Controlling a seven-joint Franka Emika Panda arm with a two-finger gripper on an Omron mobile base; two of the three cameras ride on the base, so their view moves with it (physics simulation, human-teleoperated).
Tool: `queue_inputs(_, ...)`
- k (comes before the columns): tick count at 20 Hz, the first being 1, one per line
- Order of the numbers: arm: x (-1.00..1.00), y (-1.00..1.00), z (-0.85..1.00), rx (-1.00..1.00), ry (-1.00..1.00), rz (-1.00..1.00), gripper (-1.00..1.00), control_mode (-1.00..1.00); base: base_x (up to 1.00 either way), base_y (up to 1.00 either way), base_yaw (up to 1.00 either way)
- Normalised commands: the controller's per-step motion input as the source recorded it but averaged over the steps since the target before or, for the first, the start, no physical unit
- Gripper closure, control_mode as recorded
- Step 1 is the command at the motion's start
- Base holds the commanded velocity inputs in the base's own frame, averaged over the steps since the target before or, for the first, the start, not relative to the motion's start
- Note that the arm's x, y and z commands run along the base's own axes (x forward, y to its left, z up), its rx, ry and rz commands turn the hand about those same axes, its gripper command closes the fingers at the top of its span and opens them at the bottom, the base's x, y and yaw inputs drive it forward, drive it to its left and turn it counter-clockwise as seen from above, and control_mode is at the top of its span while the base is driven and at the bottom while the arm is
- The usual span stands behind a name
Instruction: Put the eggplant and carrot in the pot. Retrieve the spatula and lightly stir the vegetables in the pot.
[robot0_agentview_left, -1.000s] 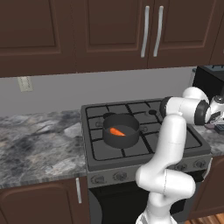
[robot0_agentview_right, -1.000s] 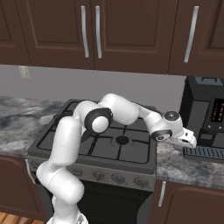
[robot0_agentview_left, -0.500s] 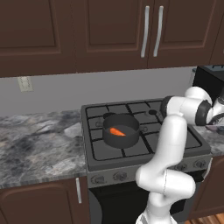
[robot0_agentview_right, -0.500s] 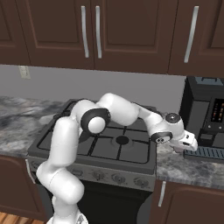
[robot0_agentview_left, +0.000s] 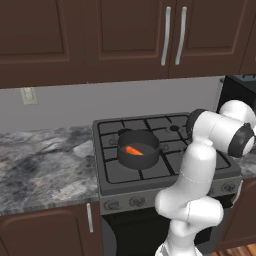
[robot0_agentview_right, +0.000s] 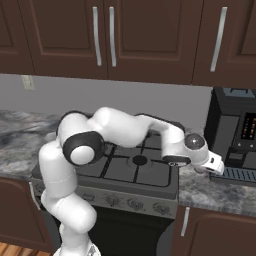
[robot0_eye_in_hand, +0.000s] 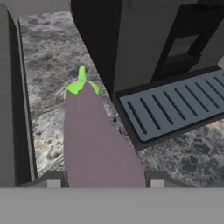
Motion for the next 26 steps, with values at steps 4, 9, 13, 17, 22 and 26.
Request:
queue_inputs(4, -0.47, 0.79, 0.52, 0.0, -0.02, 0.0, 1.0, -1.0, 0.0, 0.0, 0.0)
queue_inputs(9, -0.19, 0.78, 0.88, -0.02, 0.0, 0.0, 1.0, -1.0, 0.0, 0.0, 0.0)
queue_inputs(13, -0.12, 0.67, 0.96, -0.02, 0.02, 0.0, 1.0, -1.0, 0.0, 0.0, 0.0)
queue_inputs(17, -0.07, 0.64, 0.69, -0.05, 0.12, 0.0, 1.0, -1.0, 0.0, 0.0, 0.0)
queue_inputs(22, -0.06, 0.75, 0.5, 0.0, 0.09, 0.05, 1.0, -1.0, 0.0, 0.0, 0.0)
queue_inputs(26, 0.0, 0.88, 0.25, 0.0, 0.09, 0.19, 1.0, -1.0, 0.0, 0.0, 0.0)
